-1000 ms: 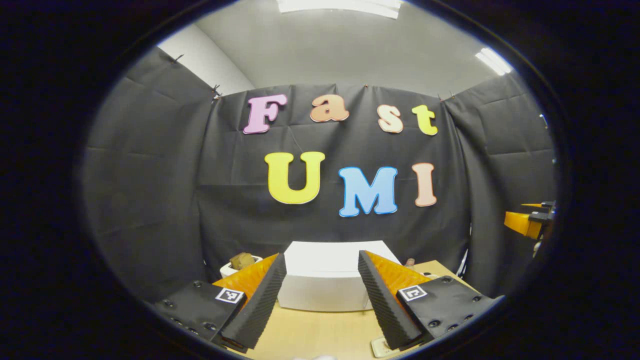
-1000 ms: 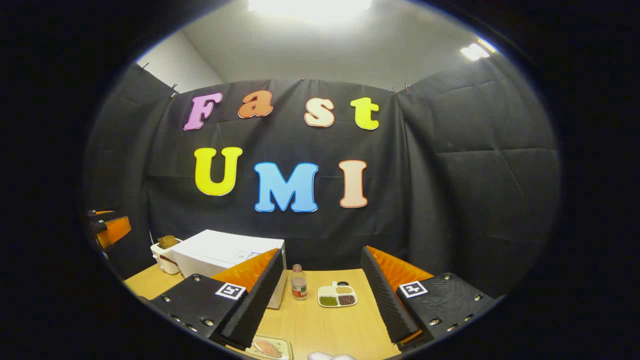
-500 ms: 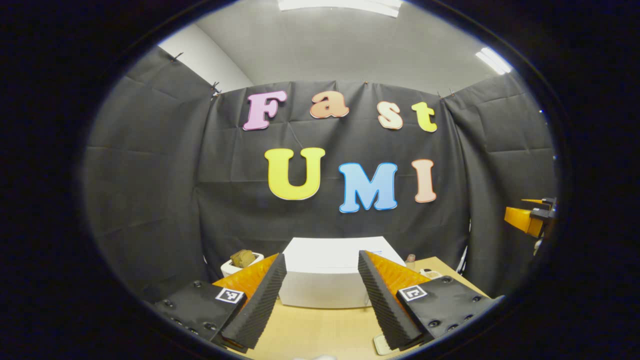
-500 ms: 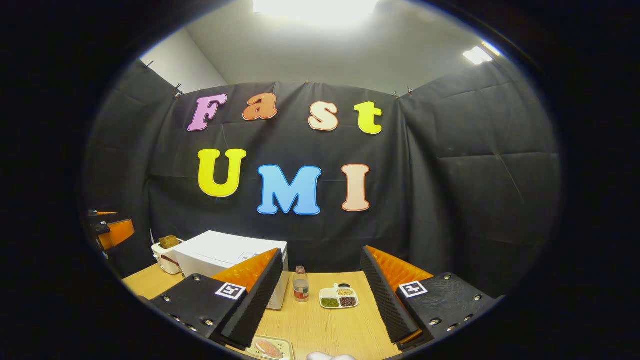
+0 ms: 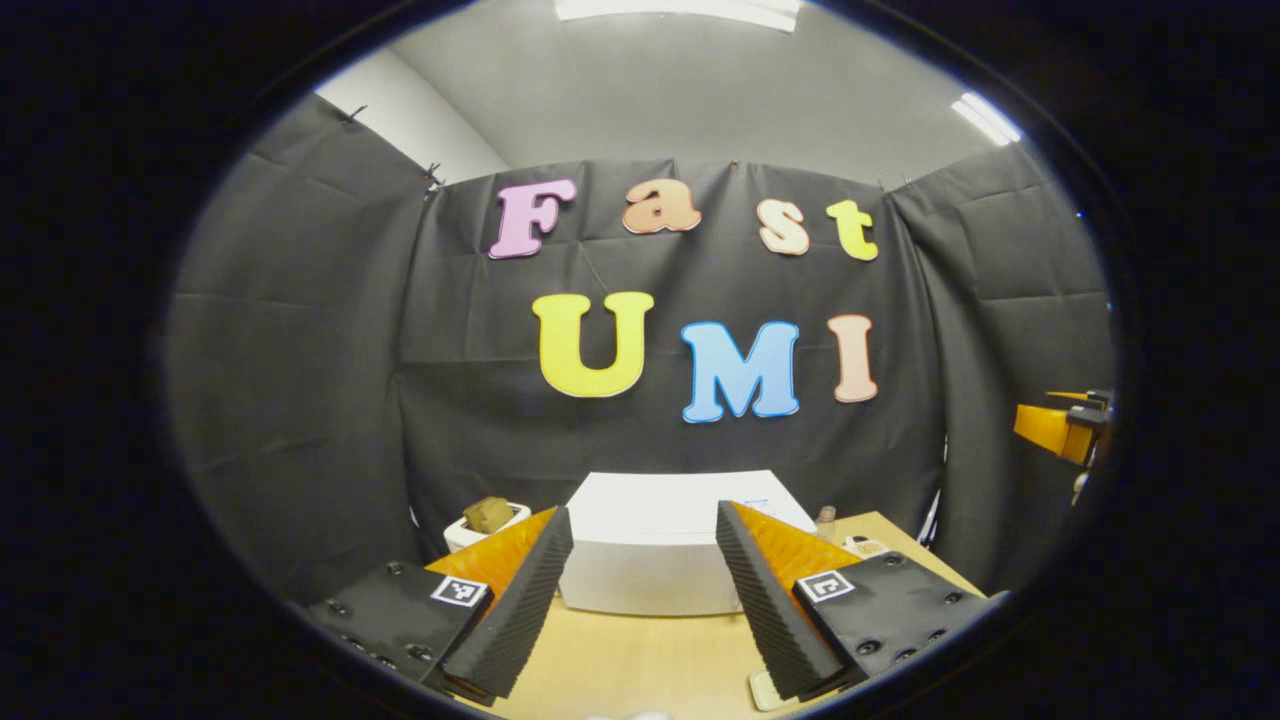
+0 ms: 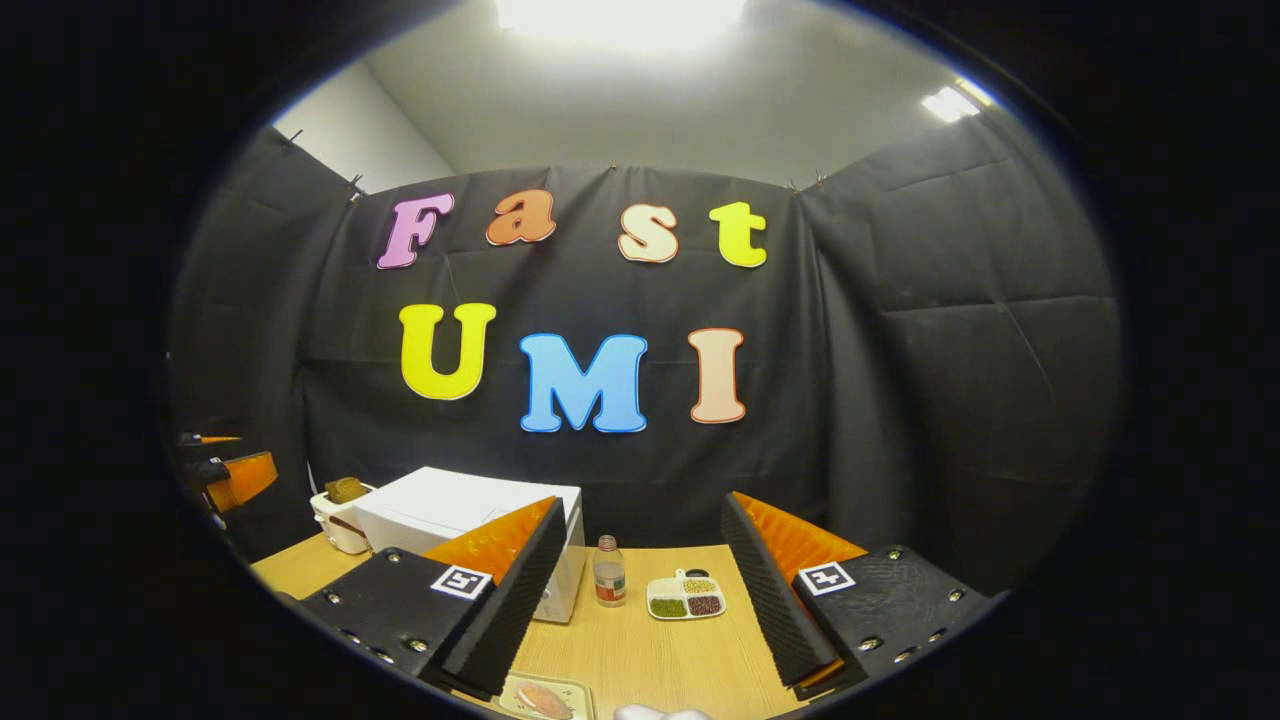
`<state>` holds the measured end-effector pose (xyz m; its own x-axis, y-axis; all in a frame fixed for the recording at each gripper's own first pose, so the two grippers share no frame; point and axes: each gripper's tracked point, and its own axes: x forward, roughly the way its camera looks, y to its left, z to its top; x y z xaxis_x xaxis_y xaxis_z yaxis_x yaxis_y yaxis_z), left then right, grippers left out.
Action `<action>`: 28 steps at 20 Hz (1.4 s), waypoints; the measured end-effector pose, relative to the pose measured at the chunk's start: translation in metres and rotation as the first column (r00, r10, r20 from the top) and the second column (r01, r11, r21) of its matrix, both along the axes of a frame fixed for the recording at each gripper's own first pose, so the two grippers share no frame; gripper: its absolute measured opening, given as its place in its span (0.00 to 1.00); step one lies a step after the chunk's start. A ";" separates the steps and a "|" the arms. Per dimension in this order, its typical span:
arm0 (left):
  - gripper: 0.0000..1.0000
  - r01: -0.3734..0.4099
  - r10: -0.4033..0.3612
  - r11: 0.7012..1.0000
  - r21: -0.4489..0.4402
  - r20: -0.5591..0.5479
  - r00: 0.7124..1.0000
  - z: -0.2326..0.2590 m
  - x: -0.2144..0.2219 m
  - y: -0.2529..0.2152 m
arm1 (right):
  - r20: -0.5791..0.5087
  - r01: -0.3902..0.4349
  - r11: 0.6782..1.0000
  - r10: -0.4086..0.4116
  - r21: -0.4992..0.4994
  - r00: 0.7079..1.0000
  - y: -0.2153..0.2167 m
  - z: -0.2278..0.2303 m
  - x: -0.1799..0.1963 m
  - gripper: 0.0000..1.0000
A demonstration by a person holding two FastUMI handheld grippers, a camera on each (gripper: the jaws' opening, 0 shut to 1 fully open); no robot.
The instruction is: Open the microwave oven with the left hand, put the food in, and close the microwave oven.
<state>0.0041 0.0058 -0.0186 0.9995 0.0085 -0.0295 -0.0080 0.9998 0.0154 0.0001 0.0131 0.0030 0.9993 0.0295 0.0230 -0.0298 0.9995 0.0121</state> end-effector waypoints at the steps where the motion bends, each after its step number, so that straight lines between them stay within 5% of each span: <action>1: 0.98 0.001 -0.001 1.000 0.007 0.002 1.000 -0.006 0.004 -0.002 | -0.002 -0.006 1.000 0.006 0.004 1.000 0.001 -0.001 0.001 0.95; 10: 0.98 0.101 -0.101 0.995 -0.029 -0.025 0.995 -0.125 0.061 -0.086 | 0.000 0.007 0.999 -0.007 -0.041 1.000 -0.018 0.021 0.012 0.95; 19: 0.95 0.146 -0.148 0.989 -0.030 -0.117 0.982 -0.275 0.187 -0.166 | -0.051 0.008 0.999 -0.010 -0.034 0.999 -0.014 0.019 0.026 0.95; 28: 0.99 0.154 -0.153 0.988 -0.003 -0.104 0.983 -0.301 0.247 -0.191 | -0.114 0.043 0.994 -0.054 -0.096 0.992 -0.024 -0.007 0.031 0.96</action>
<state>0.2511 -0.1856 -0.3198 0.9805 -0.1445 -0.1335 0.1475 0.9890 0.0128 0.0310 -0.0110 -0.0040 0.9953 -0.0224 -0.0945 0.0147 0.9966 -0.0807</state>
